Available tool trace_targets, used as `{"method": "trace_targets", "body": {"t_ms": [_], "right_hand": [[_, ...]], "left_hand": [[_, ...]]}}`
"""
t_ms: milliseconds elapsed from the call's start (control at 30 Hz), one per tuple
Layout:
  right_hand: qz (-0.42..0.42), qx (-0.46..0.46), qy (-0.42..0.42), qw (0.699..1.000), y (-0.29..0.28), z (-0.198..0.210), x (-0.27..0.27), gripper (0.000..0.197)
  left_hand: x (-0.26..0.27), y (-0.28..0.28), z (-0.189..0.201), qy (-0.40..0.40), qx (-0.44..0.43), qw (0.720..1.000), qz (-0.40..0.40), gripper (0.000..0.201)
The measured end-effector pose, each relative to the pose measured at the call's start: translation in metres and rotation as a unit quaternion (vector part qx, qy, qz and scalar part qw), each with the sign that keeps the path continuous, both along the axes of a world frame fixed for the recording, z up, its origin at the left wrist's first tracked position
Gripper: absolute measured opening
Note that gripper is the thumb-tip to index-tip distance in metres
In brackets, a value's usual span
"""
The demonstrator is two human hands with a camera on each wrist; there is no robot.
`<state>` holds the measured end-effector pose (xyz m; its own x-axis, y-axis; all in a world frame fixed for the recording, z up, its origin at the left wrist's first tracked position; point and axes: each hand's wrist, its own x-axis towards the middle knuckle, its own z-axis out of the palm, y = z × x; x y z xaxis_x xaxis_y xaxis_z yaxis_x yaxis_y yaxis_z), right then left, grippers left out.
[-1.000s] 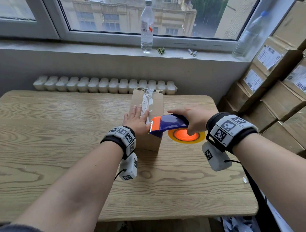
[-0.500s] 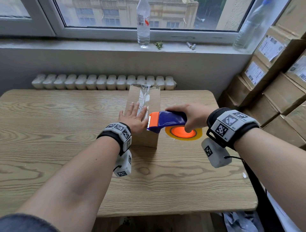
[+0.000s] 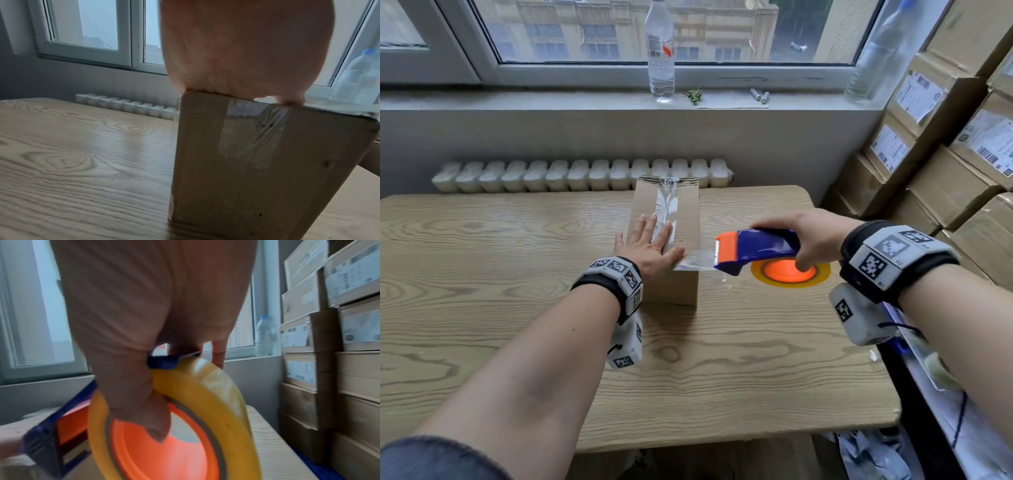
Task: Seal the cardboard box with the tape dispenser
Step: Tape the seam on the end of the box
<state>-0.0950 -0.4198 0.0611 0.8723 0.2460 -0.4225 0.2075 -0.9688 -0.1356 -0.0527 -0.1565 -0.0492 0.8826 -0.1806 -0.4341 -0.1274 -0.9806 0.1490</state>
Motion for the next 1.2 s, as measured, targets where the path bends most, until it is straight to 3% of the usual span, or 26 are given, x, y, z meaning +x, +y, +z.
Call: {"method": "trace_targets", "body": {"t_ms": [300,967,1200], "right_hand": [[0.001,-0.026,-0.01,1.0,-0.008,-0.023,-0.001,0.097],[0.032,-0.034,0.009,0.999,0.024,-0.044,0.019,0.08],[-0.001,-0.023,0.016,1.0,0.029,-0.043,0.021,0.078]], "left_hand": [[-0.003,-0.003,0.005,-0.002,0.004,1.0,-0.003,0.083],[-0.001,-0.002,0.004,0.003,-0.023,1.0,0.011,0.083],[-0.006,-0.01,0.012,0.019,-0.046,0.998,0.038,0.104]]}}
